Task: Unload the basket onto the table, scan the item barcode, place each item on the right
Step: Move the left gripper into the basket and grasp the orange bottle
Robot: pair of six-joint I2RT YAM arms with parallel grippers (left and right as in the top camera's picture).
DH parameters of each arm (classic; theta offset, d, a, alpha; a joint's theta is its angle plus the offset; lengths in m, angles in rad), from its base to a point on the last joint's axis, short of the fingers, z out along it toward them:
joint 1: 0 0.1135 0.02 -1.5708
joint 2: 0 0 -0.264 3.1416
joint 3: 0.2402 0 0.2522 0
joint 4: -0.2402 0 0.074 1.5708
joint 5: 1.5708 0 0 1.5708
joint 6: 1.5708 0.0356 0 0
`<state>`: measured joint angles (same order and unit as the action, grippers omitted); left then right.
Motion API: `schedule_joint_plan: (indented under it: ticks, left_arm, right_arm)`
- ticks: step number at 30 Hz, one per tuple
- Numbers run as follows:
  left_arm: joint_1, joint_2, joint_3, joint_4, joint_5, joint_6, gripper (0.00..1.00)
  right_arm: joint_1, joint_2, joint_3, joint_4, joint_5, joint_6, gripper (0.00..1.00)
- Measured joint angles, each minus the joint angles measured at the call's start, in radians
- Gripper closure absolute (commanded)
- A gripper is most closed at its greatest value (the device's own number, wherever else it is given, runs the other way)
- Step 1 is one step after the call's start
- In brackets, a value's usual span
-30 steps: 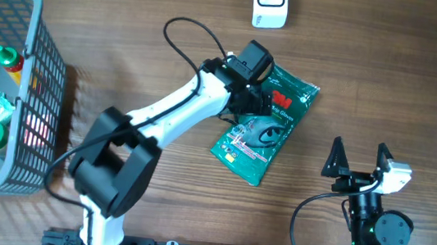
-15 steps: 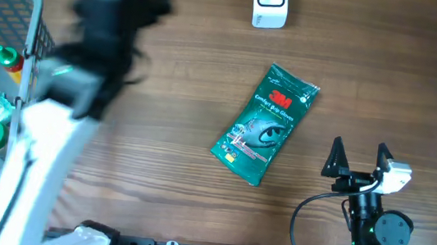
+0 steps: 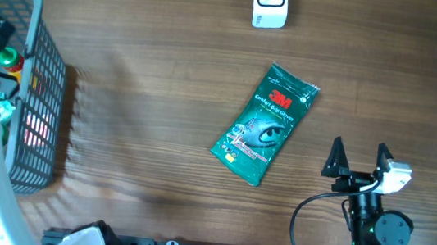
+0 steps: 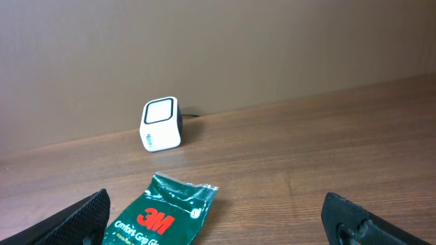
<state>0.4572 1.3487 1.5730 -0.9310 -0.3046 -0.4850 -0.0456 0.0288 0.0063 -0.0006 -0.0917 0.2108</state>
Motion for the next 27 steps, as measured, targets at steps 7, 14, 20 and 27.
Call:
schedule_joint_plan:
  ticks: [7,14,20,27]
  left_arm:
    - [0.12,0.205,0.0,0.029,0.188,-0.033,0.0]
    - [0.122,0.383,0.0,0.08,0.281,-0.037,0.0]
    - [0.122,0.472,0.0,0.09,0.327,-0.037,0.01]
    - [0.122,0.486,0.0,0.022,0.338,-0.049,0.4]
  right_arm:
    - [0.0,0.0,0.0,0.0,0.0,0.0,0.0]
    - [0.0,0.0,0.0,0.0,0.0,0.0,0.0]
    - [0.0,0.0,0.0,0.0,0.0,0.0,0.0]
    - [0.0,0.0,0.0,0.0,0.0,0.0,0.0]
